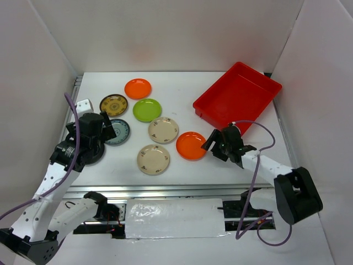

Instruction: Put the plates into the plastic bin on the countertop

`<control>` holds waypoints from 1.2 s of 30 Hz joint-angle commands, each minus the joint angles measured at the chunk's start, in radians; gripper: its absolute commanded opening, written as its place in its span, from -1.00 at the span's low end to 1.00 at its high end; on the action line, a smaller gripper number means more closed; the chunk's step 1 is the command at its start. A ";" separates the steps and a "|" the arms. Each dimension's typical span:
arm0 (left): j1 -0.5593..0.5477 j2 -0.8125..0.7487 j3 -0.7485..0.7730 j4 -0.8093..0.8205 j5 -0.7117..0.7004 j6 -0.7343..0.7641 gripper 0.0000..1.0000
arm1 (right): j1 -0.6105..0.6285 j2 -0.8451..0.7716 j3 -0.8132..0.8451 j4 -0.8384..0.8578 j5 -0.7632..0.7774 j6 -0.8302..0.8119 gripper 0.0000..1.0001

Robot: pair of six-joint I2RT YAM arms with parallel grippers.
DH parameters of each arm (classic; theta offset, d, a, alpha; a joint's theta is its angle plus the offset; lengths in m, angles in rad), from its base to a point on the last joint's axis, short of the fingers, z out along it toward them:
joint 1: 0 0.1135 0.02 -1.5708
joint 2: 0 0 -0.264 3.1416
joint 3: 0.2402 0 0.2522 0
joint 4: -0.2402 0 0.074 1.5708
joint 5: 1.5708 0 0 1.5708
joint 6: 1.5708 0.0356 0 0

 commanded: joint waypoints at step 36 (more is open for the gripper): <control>0.005 -0.025 -0.006 0.050 0.053 0.039 0.99 | -0.344 0.018 0.323 -0.040 0.210 0.068 -1.00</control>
